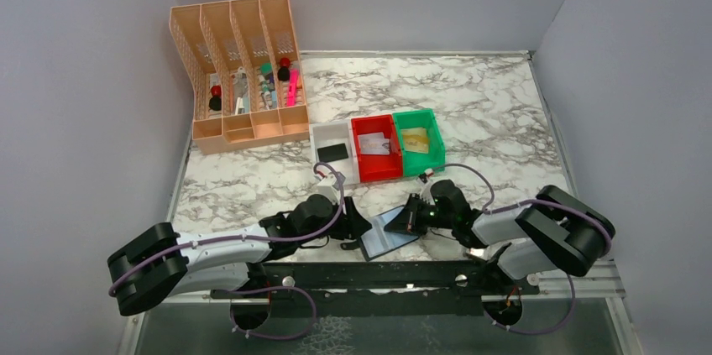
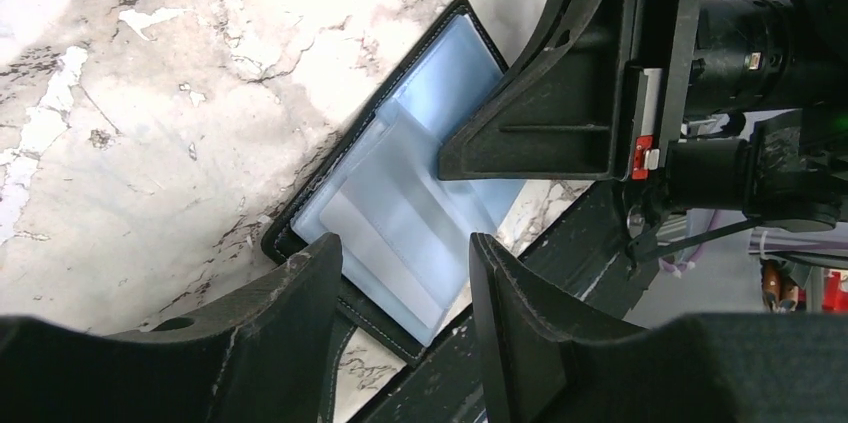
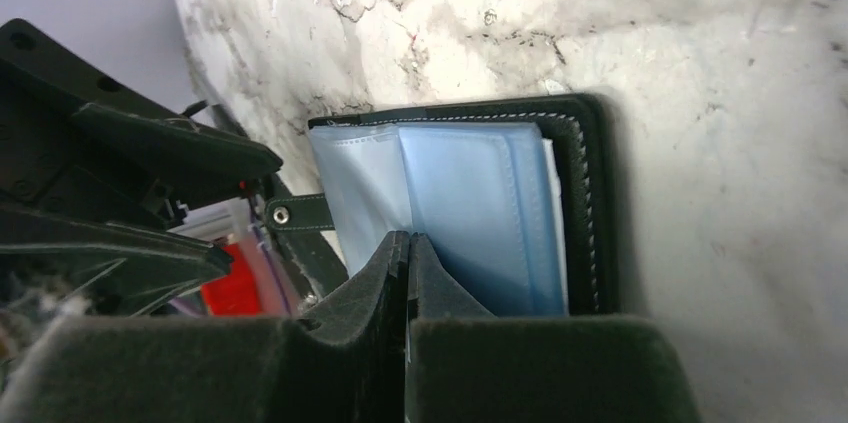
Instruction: Take the credit cards out of the card holder
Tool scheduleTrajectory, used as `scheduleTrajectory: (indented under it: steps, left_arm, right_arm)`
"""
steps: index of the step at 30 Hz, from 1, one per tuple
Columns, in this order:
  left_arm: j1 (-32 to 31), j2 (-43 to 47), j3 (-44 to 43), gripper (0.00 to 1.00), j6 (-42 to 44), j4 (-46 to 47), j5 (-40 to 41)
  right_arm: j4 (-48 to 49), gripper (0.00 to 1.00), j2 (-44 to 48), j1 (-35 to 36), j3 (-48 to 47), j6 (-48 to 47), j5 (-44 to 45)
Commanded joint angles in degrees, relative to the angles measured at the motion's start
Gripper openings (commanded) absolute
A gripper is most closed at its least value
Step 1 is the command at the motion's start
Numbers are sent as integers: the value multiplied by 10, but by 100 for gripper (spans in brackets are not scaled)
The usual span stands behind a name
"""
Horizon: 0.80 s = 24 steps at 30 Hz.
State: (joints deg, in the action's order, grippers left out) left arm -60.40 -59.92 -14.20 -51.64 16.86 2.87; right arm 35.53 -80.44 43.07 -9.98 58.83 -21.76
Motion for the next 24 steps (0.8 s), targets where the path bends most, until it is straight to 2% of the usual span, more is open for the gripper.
scheduleTrajectory:
  steps: [1,5,10,18,24]
  left_arm:
    - [-2,-22,-6,54,13,13,-9]
    - [-3,-46,-21,54,24,24,-27]
    - [-3,-68,-27,54,25,31,-14]
    - [-3,-44,-39,54,30,36,20]
    - [-4,-59,-44,56,26,37,-8]
  right_arm:
    - [142,5,-73,-16,37,78,-69]
    - [234,5,-141,-32,69,125,-75]
    - [306,5,-205,-33,77,141,-80]
    - [323,6,-236,-34,75,138,-80]
    - [306,7,-229,-34,69,133,-78]
